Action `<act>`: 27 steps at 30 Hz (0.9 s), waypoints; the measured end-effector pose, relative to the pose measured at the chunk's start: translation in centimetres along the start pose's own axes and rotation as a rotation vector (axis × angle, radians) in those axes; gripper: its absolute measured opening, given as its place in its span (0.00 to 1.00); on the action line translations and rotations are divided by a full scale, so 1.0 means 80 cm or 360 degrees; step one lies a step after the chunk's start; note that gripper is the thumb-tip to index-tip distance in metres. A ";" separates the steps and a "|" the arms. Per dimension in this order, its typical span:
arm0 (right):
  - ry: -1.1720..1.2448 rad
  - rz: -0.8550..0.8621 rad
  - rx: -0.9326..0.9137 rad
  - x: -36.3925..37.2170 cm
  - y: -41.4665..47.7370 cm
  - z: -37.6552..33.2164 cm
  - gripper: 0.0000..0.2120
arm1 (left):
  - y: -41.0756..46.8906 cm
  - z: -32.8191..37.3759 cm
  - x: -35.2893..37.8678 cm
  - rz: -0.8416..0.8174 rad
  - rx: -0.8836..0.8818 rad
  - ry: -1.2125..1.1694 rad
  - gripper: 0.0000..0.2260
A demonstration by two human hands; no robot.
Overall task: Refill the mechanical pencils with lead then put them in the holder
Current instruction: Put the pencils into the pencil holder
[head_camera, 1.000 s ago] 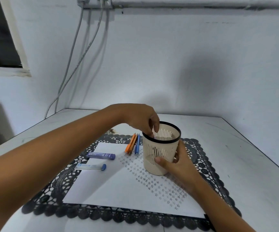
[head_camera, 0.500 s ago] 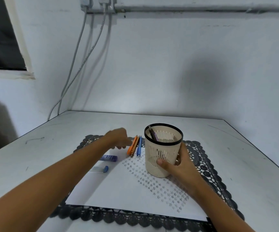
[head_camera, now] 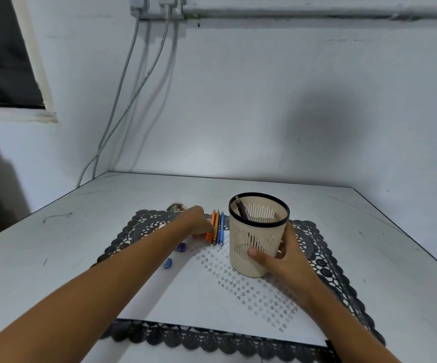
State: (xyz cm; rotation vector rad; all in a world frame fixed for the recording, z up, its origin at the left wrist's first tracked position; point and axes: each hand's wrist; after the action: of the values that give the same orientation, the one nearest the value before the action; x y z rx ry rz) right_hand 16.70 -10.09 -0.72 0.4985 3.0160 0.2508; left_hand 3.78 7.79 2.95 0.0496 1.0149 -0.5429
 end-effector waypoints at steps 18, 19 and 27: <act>-0.0015 0.0017 -0.0033 0.001 0.000 0.000 0.43 | 0.002 0.004 0.006 0.0085 -0.0161 -0.0219 0.06; -0.0011 0.0017 -0.0032 0.001 0.000 0.000 0.43 | 0.003 0.005 0.008 0.0091 -0.0142 -0.0169 0.06; -0.0016 0.0006 -0.0024 0.001 0.000 0.001 0.44 | 0.000 0.013 0.010 0.0089 -0.0131 -0.0164 0.07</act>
State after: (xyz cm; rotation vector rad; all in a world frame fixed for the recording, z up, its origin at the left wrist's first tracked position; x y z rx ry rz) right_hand 16.66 -10.07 -0.77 0.5028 3.0013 0.2700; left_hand 4.92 7.19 2.83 -0.0228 0.9317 -0.4481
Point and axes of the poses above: each hand's wrist, its own y-axis towards the middle knuckle, its own x-axis out of the palm, z = x × y, and after that the axes turned 2 degrees about -z, right-handed
